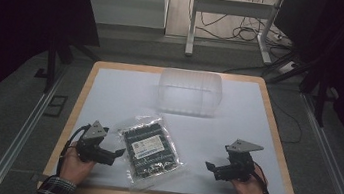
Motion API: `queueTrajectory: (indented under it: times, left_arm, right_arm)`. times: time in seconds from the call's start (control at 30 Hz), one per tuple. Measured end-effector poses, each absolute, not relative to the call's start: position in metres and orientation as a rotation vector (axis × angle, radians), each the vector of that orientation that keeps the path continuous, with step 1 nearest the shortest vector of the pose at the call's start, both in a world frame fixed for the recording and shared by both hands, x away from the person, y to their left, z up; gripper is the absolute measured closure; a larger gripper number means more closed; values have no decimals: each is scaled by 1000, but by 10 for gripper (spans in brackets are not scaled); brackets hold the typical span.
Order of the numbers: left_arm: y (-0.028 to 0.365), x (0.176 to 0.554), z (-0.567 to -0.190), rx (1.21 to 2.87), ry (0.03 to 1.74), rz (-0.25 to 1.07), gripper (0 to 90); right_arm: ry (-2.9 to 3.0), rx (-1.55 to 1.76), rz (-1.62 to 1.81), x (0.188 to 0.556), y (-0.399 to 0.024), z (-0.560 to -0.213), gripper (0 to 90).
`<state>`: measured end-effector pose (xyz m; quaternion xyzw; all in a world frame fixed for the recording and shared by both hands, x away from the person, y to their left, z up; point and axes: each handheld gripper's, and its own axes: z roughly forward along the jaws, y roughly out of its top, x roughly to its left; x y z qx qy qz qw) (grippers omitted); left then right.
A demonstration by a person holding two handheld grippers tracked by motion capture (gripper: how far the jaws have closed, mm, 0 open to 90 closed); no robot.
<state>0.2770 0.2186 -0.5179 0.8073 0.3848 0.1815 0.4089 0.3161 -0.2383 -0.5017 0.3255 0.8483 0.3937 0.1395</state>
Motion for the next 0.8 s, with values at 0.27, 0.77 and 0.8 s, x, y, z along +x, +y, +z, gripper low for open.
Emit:
queueTrajectory:
  times: [0.27, 0.77, 0.8]
  left_arm:
    - [224, 279, -520, 2012, 948, 483, 9]
    - [223, 278, -517, 2076, 904, 423, 22]
    - [223, 277, -517, 2078, 899, 421, 39]
  right_arm:
    - [2464, 926, 1116, 316, -238, -503, 15]
    - [2461, 918, 1128, 317, -239, -503, 18]
    - [2458, 920, 1129, 316, -239, -503, 19]
